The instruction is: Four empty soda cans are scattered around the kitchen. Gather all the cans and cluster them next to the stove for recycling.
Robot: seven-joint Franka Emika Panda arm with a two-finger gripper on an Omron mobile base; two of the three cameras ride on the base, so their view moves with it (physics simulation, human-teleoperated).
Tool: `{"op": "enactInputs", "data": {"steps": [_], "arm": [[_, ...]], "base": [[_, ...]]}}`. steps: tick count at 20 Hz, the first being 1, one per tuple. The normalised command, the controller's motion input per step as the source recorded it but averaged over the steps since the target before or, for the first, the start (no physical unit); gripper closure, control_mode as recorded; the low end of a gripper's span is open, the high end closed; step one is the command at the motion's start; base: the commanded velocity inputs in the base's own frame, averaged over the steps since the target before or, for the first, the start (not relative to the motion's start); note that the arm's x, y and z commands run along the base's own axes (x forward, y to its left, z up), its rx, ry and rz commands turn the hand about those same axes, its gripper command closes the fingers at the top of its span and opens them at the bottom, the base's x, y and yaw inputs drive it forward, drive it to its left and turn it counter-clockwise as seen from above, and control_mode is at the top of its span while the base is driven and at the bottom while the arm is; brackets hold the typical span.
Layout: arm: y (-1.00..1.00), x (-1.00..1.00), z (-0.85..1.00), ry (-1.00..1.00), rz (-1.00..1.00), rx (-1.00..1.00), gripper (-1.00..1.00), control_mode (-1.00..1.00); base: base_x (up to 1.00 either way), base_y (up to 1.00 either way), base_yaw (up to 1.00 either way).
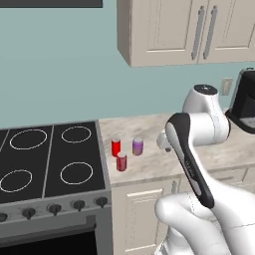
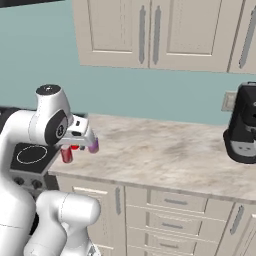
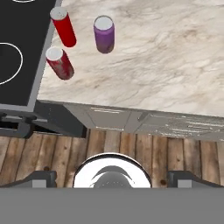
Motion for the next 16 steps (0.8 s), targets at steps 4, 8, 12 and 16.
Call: {"op": "enactInputs", "data": {"steps": [4, 8, 12, 16], "arm": [[0.0, 0.0, 0.0, 0.0, 0.0, 0.0, -1.0, 1.0], [0.0, 0.0, 0.0, 0.0, 0.0, 0.0, -1.0, 1.0], [0.0, 0.0, 0.0, 0.0, 0.0, 0.0, -1.0, 1.0], [0.0, 0.0, 0.0, 0.0, 0.0, 0.0, -1.0, 1.0]], "base": [[-0.76, -0.11, -0.13], [-0.62, -0.26, -0.07], [-0.08, -0.57, -0.03], [0.0, -0.49, -0.32]]}}
